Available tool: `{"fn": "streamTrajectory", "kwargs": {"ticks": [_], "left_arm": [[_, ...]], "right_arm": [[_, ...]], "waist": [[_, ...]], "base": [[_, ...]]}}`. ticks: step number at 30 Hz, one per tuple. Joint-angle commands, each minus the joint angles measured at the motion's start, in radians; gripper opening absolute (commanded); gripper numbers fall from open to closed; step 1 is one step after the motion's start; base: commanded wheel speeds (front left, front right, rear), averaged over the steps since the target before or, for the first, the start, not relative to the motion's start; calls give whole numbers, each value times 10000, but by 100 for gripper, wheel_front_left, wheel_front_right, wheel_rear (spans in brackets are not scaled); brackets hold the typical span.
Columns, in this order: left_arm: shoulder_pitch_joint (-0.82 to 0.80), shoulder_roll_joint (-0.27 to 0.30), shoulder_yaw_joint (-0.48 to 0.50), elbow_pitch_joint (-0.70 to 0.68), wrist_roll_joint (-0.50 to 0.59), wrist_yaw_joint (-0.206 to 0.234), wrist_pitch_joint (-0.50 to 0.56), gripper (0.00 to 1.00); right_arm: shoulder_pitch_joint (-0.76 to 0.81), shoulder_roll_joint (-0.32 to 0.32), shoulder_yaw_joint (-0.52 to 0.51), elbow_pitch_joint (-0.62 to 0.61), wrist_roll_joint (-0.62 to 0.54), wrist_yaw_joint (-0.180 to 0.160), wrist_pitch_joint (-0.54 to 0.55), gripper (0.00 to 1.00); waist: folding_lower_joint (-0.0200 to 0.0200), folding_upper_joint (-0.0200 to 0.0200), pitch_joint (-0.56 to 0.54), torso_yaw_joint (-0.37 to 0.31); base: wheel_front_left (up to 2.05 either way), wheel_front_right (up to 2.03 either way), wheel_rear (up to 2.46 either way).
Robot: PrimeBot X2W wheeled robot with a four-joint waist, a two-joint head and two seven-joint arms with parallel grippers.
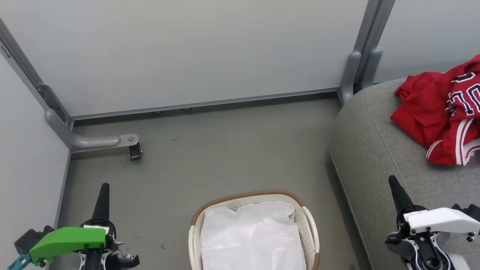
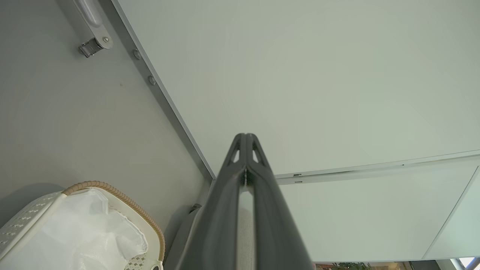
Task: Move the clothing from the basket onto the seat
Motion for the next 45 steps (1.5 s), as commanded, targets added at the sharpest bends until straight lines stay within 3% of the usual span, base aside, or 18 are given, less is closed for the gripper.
{"fn": "streamTrajectory", "kwargs": {"ticks": [1,34,45], "left_arm": [[-222,81,60,-90,-253,-43,55,0],[-346,47,357,-210,-2298,-58,719,0],[-328,23,385,-204,-2257,-58,741,0]], "right_arm": [[-149,-60,-53,-81,239,-4,62,0],[-191,-82,-210,-130,2608,-4,678,0],[-190,-81,-206,-127,2606,-4,690,0]], "waist": [[0,25,-3,-15],[0,34,-62,-309],[0,34,-63,-314]], "base": [[0,0,0],[0,0,0],[0,0,0]]}}
